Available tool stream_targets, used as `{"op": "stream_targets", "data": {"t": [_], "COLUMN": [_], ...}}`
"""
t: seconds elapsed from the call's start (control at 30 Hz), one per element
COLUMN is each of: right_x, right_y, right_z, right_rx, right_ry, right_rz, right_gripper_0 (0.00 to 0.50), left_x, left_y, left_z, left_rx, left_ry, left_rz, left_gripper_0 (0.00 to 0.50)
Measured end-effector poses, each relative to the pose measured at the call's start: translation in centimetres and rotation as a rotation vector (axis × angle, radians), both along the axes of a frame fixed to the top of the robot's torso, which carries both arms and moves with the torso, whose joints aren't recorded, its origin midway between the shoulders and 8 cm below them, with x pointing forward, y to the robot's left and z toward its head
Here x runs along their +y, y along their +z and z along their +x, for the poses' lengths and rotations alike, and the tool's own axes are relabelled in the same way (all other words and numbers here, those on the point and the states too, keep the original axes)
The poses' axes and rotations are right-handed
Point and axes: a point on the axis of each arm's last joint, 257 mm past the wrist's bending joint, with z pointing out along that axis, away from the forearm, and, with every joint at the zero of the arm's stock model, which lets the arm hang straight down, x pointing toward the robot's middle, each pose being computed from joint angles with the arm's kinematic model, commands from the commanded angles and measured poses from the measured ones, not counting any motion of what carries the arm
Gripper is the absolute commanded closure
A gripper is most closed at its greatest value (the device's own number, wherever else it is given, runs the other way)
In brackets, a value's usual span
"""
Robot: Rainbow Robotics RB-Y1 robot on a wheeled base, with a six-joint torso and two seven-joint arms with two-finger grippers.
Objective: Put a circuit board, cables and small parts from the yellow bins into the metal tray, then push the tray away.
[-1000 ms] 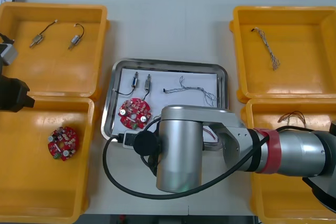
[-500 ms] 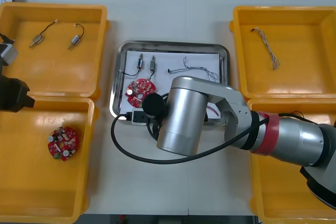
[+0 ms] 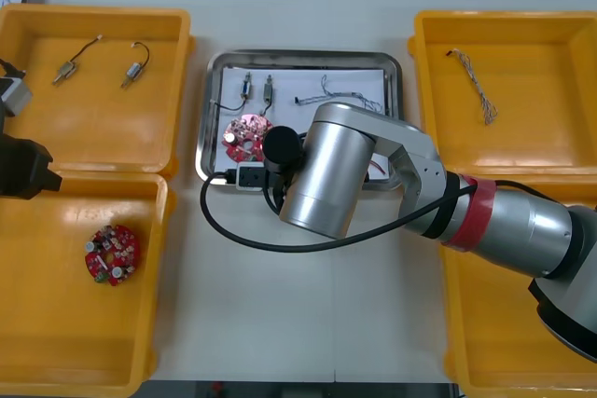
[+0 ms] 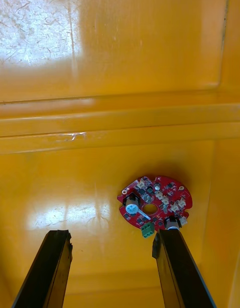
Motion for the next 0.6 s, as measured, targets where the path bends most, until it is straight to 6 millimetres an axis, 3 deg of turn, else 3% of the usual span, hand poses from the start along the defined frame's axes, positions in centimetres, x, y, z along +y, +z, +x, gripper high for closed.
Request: {"op": "stream_targets", "data": {"t": [0.6], "right_x": [-0.3], "right_y": [2.9], "right_z": [5.4], "right_rx": [-0.128], "right_ry": [0.001], "right_rz": [0.013], "right_gripper_0": [0.500], "left_x": [0.0], "left_y": [0.0], "left_z": [0.0], "left_rx": [0.000], "left_ry": [0.000], "left_rz": [0.000], "left_gripper_0": [0.000]}}
